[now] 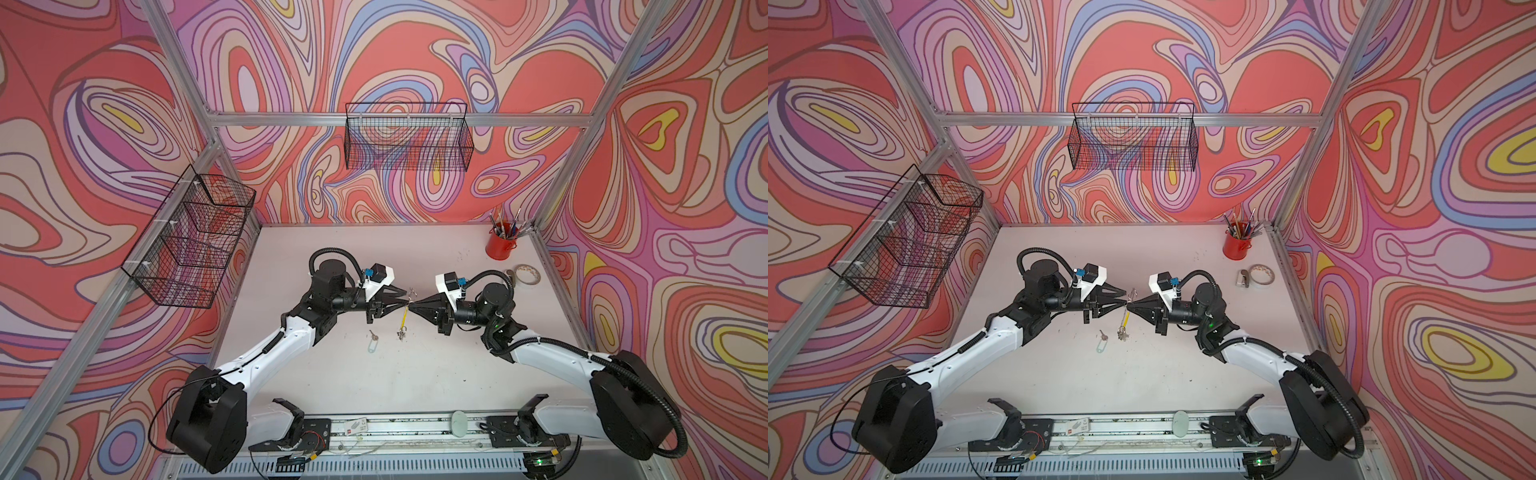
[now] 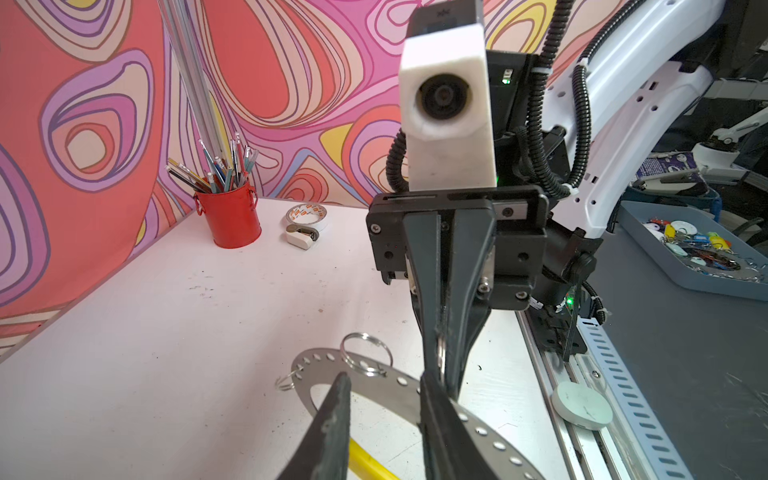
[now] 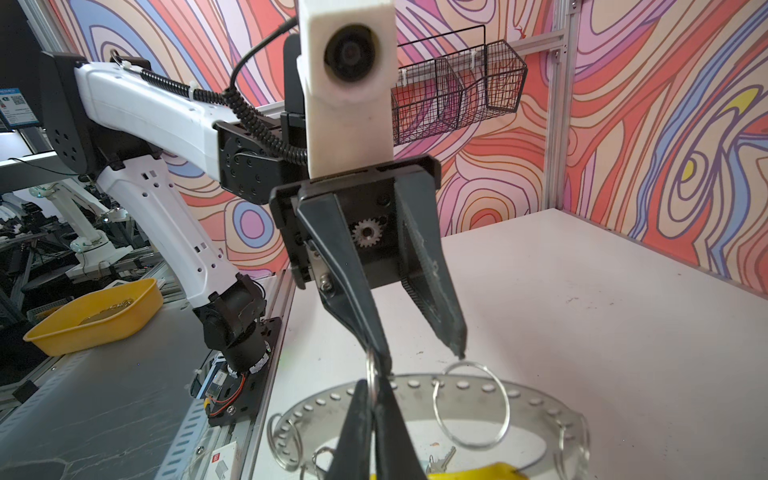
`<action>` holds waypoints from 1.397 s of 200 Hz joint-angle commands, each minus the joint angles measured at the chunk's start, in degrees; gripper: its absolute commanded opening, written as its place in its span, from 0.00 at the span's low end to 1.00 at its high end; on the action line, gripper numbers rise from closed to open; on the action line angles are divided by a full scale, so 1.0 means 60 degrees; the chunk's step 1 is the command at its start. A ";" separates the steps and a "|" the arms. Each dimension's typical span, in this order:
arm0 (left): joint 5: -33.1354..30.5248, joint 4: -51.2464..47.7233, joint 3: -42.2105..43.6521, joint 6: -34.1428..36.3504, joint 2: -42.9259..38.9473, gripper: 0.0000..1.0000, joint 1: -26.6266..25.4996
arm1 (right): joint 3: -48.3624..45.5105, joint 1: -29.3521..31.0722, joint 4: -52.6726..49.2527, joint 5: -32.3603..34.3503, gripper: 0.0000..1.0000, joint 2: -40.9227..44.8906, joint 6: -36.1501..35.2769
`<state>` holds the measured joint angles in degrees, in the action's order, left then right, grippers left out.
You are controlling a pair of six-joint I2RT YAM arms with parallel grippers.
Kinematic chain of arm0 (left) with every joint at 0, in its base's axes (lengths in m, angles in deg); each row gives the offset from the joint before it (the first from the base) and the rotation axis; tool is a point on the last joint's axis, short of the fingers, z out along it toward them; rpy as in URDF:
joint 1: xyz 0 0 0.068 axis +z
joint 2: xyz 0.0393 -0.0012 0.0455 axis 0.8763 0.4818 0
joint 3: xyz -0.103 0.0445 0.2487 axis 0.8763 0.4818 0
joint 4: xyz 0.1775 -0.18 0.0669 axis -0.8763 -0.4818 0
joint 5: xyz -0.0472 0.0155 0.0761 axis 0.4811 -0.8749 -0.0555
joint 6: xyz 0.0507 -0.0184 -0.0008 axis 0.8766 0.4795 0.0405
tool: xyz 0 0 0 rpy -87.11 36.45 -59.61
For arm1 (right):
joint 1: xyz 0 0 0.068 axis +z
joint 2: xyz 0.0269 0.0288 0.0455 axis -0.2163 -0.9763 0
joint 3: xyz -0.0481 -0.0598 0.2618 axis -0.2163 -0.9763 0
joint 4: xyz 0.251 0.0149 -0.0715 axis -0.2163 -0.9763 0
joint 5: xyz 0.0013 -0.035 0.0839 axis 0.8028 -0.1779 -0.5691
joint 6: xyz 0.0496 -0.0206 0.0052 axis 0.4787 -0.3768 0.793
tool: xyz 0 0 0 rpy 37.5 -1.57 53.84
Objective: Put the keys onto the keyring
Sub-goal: 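Hold the hoop upright between both grippers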
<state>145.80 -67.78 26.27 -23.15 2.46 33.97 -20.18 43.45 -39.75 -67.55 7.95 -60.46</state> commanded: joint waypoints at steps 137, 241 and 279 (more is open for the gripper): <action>0.1120 -0.1580 -0.0456 0.0858 -0.0243 0.35 0.0321 | -0.0040 0.0041 0.0124 0.0016 0.00 -0.0103 -0.0087; 0.0874 -0.1209 -0.0704 0.0418 0.0216 0.14 -0.0049 | -0.0028 0.0043 -0.0046 0.0061 0.00 -0.0093 -0.0201; 0.0555 -0.1246 -0.0772 0.0316 0.0195 0.00 -0.0070 | -0.0058 0.0040 -0.0153 0.0047 0.00 -0.0137 -0.0284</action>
<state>150.46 -76.39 23.30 -20.39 3.29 33.84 -20.34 43.37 -40.89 -67.01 7.78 -60.89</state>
